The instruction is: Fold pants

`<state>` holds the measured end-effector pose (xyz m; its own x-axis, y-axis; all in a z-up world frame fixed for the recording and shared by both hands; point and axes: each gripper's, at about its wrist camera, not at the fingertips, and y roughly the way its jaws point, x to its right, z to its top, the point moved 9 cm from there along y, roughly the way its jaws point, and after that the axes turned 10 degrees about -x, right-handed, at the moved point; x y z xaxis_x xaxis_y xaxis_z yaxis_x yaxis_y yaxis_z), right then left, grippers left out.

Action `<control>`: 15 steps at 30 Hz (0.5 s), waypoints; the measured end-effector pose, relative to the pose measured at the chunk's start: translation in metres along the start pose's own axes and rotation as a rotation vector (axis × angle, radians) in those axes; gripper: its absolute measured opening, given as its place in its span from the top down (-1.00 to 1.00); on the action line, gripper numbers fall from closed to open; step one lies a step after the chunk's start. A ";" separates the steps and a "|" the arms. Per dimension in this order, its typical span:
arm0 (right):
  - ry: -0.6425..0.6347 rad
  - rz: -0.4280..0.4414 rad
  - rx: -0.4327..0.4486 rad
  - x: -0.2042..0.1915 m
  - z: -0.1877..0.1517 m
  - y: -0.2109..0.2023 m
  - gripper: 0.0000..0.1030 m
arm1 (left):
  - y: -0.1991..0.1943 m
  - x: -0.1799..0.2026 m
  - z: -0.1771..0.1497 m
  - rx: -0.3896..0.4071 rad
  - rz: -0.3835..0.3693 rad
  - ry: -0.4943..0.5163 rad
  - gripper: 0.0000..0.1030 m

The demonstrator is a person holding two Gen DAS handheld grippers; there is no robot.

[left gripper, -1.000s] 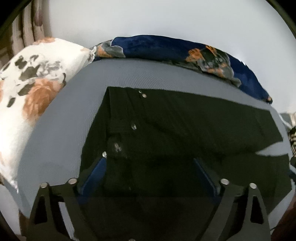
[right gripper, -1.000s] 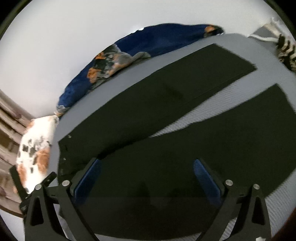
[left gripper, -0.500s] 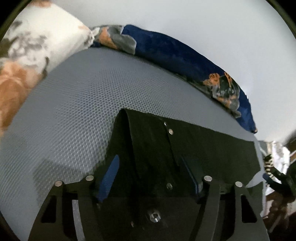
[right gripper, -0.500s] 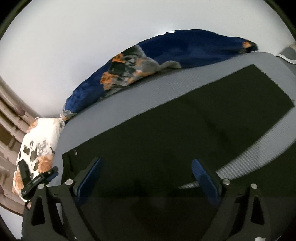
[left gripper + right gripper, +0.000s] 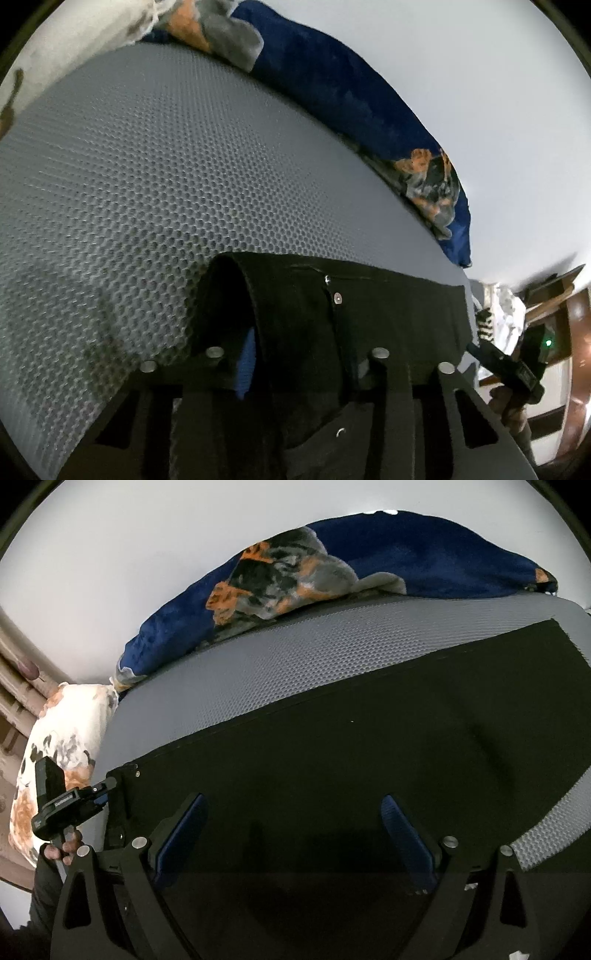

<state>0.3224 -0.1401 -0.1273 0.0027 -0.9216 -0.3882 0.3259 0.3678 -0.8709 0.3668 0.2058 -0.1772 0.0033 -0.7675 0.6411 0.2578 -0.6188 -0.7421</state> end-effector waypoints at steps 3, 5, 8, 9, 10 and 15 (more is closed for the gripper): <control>-0.020 0.006 -0.002 -0.004 0.003 0.005 -0.83 | 0.008 0.000 0.009 -0.020 -0.037 -0.017 0.41; -0.052 0.013 -0.002 -0.007 0.007 0.010 -0.83 | 0.008 0.001 0.019 -0.006 -0.044 -0.017 0.41; -0.127 0.016 -0.040 -0.010 0.019 0.024 -0.83 | 0.012 0.004 0.029 -0.016 -0.084 -0.047 0.41; -0.147 0.022 -0.058 -0.011 0.025 0.028 -0.83 | 0.014 0.004 0.030 -0.016 -0.094 -0.062 0.41; -0.167 0.026 -0.068 -0.012 0.030 0.031 -0.83 | 0.014 0.005 0.030 -0.016 -0.101 -0.064 0.41; -0.334 0.037 -0.097 -0.021 0.062 0.037 -0.83 | -0.004 0.023 0.026 0.057 -0.085 -0.022 0.83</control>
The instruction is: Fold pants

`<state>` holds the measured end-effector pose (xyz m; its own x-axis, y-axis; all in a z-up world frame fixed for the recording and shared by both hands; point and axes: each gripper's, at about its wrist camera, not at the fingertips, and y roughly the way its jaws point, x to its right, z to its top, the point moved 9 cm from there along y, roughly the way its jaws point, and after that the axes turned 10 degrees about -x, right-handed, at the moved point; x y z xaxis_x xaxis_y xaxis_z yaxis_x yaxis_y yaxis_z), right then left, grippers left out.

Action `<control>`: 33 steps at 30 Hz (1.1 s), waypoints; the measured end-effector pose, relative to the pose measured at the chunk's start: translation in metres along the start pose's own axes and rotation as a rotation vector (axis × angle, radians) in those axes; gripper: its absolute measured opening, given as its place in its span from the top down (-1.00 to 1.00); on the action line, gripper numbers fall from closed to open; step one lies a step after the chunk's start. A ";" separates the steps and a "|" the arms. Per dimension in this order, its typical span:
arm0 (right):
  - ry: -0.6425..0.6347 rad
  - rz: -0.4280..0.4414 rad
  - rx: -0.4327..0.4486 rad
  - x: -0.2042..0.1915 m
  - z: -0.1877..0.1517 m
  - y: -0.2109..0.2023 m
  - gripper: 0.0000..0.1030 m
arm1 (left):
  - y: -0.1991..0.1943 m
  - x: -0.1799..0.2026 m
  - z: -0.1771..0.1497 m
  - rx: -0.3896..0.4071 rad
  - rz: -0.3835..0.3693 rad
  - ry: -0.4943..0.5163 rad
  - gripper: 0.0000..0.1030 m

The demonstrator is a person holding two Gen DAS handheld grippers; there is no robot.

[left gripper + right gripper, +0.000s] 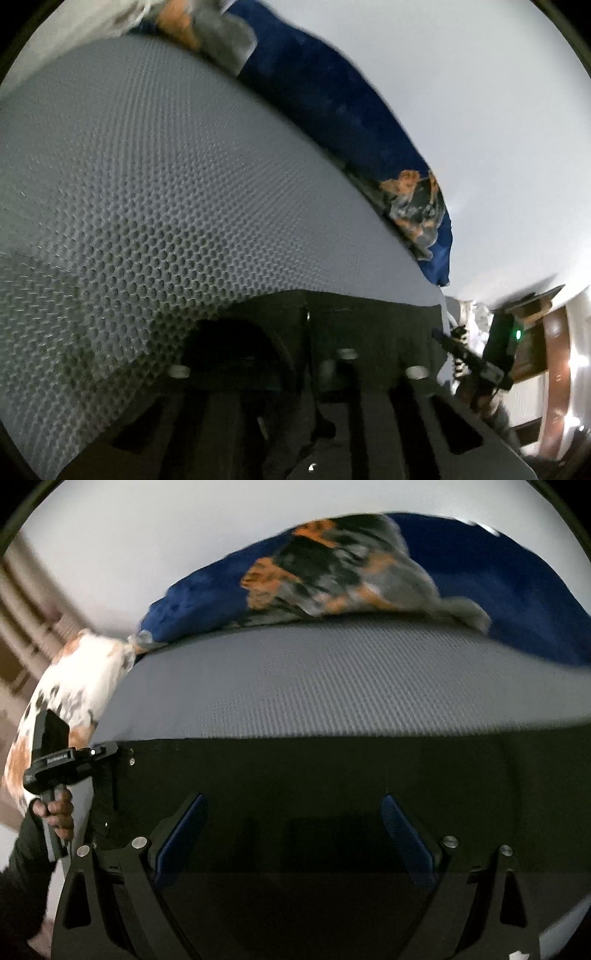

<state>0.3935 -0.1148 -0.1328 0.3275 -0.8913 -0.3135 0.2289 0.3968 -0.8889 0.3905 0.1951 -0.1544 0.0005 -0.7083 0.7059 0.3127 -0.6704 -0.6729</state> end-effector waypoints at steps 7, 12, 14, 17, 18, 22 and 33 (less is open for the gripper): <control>-0.254 0.039 -0.132 -0.002 0.022 0.014 -0.74 | -0.052 0.070 -0.024 0.124 0.005 0.165 0.85; -0.396 0.110 -0.235 -0.002 0.031 0.022 -0.73 | -0.080 0.108 -0.050 0.179 0.036 0.263 0.85; -0.463 0.123 -0.284 0.000 0.035 0.027 -0.71 | -0.089 0.113 -0.058 0.187 0.045 0.274 0.85; -0.562 0.135 -0.386 0.002 0.034 0.036 -0.61 | -0.097 0.120 -0.064 0.208 0.069 0.277 0.85; -0.609 0.141 -0.429 0.003 0.031 0.038 -0.57 | -0.098 0.122 -0.066 0.214 0.075 0.275 0.85; -0.718 0.121 -0.507 0.011 0.024 0.045 -0.31 | -0.096 0.125 -0.068 0.223 0.113 0.255 0.85; -0.756 0.104 -0.537 0.044 0.014 0.044 0.47 | -0.089 0.132 -0.068 0.203 0.217 0.251 0.85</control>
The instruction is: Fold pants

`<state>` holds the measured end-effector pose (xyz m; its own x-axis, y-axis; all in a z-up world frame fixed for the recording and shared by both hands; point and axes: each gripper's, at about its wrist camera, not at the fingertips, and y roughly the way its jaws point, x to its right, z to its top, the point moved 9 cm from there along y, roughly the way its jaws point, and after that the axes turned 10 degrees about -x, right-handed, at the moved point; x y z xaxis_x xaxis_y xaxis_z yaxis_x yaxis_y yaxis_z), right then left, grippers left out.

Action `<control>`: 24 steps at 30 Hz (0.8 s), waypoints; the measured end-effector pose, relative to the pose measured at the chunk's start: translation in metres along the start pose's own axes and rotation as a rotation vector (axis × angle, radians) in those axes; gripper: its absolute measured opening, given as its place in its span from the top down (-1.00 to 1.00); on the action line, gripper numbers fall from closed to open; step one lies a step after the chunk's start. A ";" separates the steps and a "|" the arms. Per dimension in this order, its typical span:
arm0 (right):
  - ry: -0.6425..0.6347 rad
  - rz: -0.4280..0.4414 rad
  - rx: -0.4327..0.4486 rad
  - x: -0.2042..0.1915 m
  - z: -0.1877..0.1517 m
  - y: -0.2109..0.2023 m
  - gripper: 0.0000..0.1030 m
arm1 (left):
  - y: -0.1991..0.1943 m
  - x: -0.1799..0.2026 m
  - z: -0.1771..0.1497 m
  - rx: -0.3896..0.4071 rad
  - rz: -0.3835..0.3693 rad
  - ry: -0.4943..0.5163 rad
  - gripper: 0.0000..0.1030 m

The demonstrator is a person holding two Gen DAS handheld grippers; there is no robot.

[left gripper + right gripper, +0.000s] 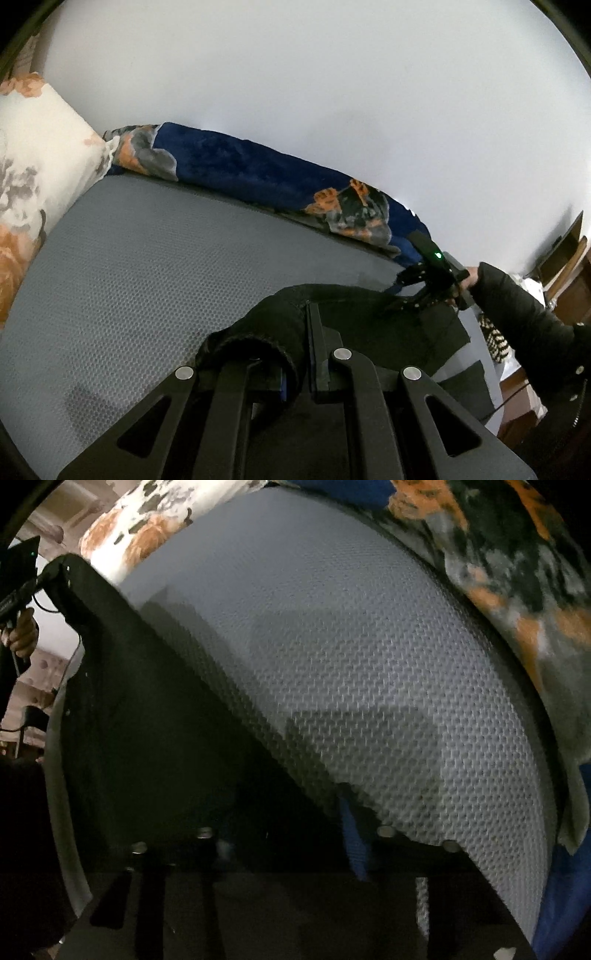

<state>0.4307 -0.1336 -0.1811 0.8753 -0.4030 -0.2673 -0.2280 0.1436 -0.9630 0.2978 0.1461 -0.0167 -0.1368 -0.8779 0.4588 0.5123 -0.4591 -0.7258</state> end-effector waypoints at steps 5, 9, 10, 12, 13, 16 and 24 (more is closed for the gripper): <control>0.092 -0.154 0.071 -0.001 -0.017 -0.013 0.81 | 0.009 -0.011 0.000 -0.014 0.025 -0.006 0.85; 0.233 -0.394 0.220 -0.014 -0.037 -0.050 0.82 | 0.013 -0.021 -0.002 -0.024 0.059 0.015 0.85; 0.264 -0.438 0.258 -0.022 -0.044 -0.061 0.82 | 0.012 -0.022 -0.003 -0.027 0.061 0.015 0.85; 0.307 -0.519 0.312 -0.039 -0.058 -0.076 0.82 | 0.009 -0.023 -0.007 -0.028 0.063 0.038 0.85; 0.339 -0.545 0.327 -0.051 -0.068 -0.082 0.82 | 0.007 -0.022 -0.008 -0.026 0.067 0.047 0.85; 0.396 -0.597 0.370 -0.085 -0.094 -0.096 0.83 | -0.005 -0.018 -0.019 -0.033 0.049 0.076 0.85; 0.553 -0.524 0.414 -0.182 -0.163 -0.080 0.84 | -0.045 0.010 -0.093 -0.100 -0.028 0.213 0.83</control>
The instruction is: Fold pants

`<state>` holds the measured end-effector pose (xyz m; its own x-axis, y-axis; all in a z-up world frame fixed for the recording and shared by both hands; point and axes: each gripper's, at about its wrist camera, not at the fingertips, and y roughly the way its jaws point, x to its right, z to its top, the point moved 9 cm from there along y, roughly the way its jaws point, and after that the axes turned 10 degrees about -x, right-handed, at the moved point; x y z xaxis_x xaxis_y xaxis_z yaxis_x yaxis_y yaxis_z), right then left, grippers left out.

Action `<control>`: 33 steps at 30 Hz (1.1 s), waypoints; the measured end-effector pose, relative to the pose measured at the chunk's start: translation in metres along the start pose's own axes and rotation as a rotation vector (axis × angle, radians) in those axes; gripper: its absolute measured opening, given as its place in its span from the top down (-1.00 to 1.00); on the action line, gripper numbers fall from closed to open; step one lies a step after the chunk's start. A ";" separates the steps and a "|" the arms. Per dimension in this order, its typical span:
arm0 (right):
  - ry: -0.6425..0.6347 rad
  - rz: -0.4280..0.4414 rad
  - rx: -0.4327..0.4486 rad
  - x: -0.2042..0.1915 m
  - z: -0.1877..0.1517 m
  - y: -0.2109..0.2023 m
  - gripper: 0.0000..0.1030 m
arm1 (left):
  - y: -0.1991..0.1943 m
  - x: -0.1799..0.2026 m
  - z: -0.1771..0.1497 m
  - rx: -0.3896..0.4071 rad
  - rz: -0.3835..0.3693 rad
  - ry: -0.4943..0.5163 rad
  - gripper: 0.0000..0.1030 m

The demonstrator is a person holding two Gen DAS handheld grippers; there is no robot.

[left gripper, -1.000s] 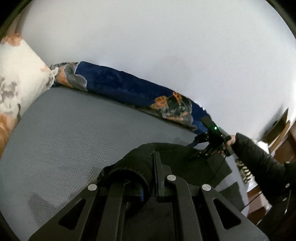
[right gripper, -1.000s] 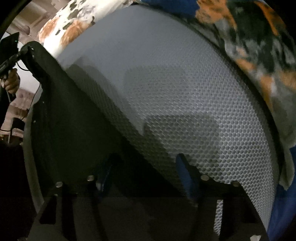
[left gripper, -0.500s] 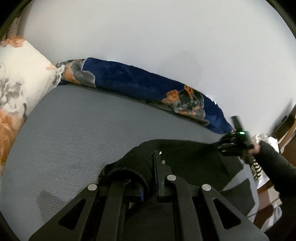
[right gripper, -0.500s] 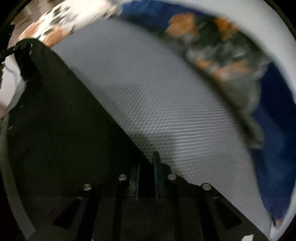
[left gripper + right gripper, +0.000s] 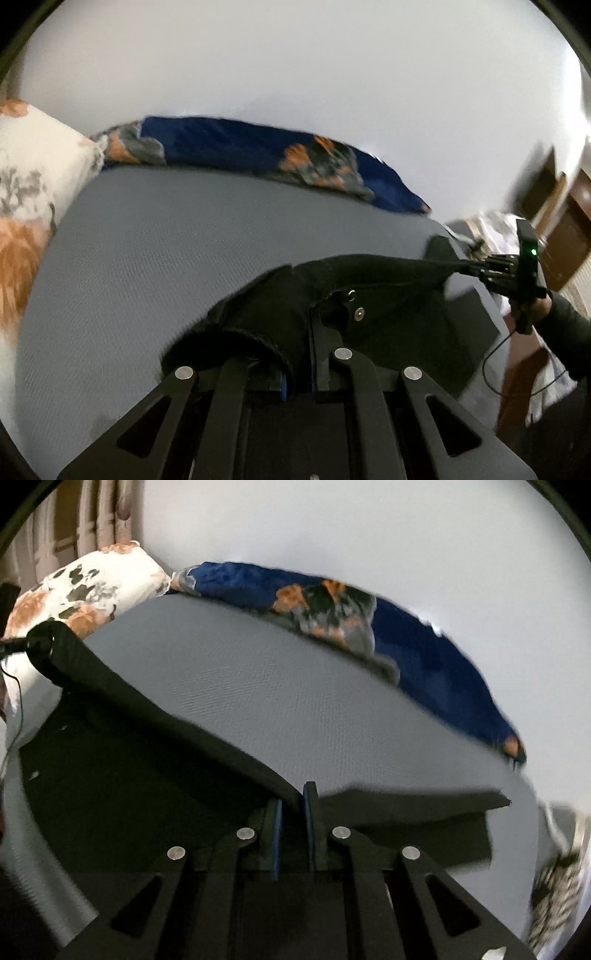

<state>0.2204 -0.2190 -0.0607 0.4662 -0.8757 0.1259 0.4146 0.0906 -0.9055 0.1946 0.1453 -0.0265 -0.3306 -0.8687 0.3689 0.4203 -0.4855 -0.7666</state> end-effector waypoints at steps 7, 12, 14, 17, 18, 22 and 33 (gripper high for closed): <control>0.086 0.090 -0.113 -0.034 -0.080 0.016 0.87 | 0.020 0.009 -0.091 -0.184 -0.027 0.026 0.82; 0.092 0.120 -0.214 -0.053 -0.117 0.047 0.88 | 0.049 -0.004 -0.148 -0.340 0.020 0.007 0.76; 0.074 0.105 -0.232 -0.057 -0.122 0.055 0.88 | 0.044 -0.003 -0.144 -0.316 0.020 -0.013 0.69; 0.080 0.098 -0.239 -0.058 -0.122 0.059 0.87 | 0.040 -0.007 -0.144 -0.339 0.071 -0.026 0.30; 0.080 0.099 -0.238 -0.058 -0.121 0.060 0.87 | 0.038 -0.009 -0.143 -0.350 0.090 -0.037 0.04; 0.087 0.108 -0.236 -0.058 -0.121 0.060 0.83 | 0.023 -0.019 -0.140 -0.379 0.123 -0.081 -0.30; 0.103 0.128 -0.212 -0.059 -0.121 0.058 0.80 | -0.038 -0.032 -0.116 -0.276 0.015 -0.439 -0.36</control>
<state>0.1224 -0.2193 -0.1701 0.4180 -0.9080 -0.0269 0.1798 0.1117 -0.9773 0.0913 0.2030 -0.0703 0.0842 -0.8638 0.4968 0.1645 -0.4797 -0.8619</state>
